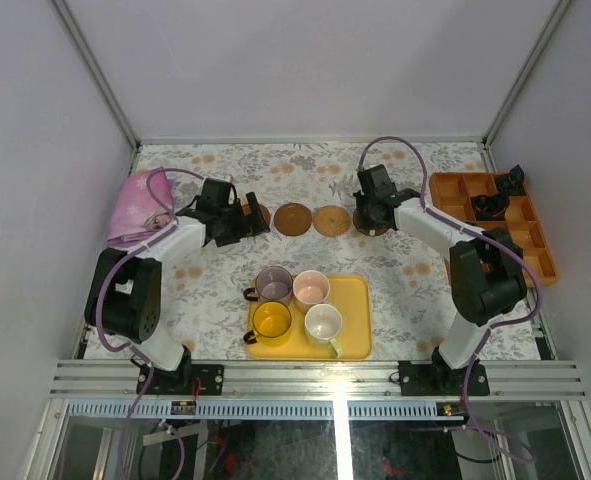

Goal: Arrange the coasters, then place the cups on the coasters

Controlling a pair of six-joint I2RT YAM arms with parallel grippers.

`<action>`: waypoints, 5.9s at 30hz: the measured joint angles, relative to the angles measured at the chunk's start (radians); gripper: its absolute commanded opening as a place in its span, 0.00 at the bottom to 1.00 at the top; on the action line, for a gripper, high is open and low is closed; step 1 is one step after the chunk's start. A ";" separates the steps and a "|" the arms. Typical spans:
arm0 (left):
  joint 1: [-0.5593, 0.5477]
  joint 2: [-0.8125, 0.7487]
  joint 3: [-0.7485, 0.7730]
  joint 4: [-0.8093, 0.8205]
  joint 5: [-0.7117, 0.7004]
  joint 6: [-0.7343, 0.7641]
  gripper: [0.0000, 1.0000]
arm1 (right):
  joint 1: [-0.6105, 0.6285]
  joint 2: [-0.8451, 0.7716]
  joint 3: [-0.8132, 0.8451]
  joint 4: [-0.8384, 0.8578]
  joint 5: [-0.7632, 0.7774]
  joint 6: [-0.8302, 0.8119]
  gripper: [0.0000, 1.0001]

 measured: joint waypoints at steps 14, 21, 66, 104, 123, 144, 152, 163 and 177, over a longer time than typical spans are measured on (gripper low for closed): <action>-0.003 0.010 0.003 0.000 0.000 0.000 1.00 | 0.000 0.007 0.005 0.007 0.060 -0.003 0.00; -0.004 0.010 0.003 0.000 0.000 0.001 1.00 | 0.000 0.007 0.005 0.006 0.077 0.002 0.00; -0.005 0.011 0.003 0.000 0.000 0.001 1.00 | 0.000 -0.063 -0.047 0.003 0.030 0.014 0.15; -0.005 0.030 0.003 0.011 0.000 0.001 1.00 | 0.023 0.158 0.434 -0.220 0.154 -0.121 0.43; -0.005 0.051 0.003 0.011 0.000 0.001 1.00 | -0.003 0.248 0.431 -0.239 0.126 -0.109 0.33; -0.004 0.062 0.003 0.011 0.001 0.001 1.00 | -0.014 0.253 0.431 -0.240 0.104 -0.093 0.00; -0.005 0.068 0.003 0.011 0.000 0.001 1.00 | -0.014 0.252 0.430 -0.238 0.098 -0.094 0.00; -0.005 0.074 0.003 0.010 0.001 0.001 1.00 | -0.014 0.231 0.393 -0.204 0.095 -0.093 0.00; -0.005 0.077 0.003 0.011 0.000 0.001 1.00 | -0.014 0.206 0.353 -0.167 0.092 -0.094 0.00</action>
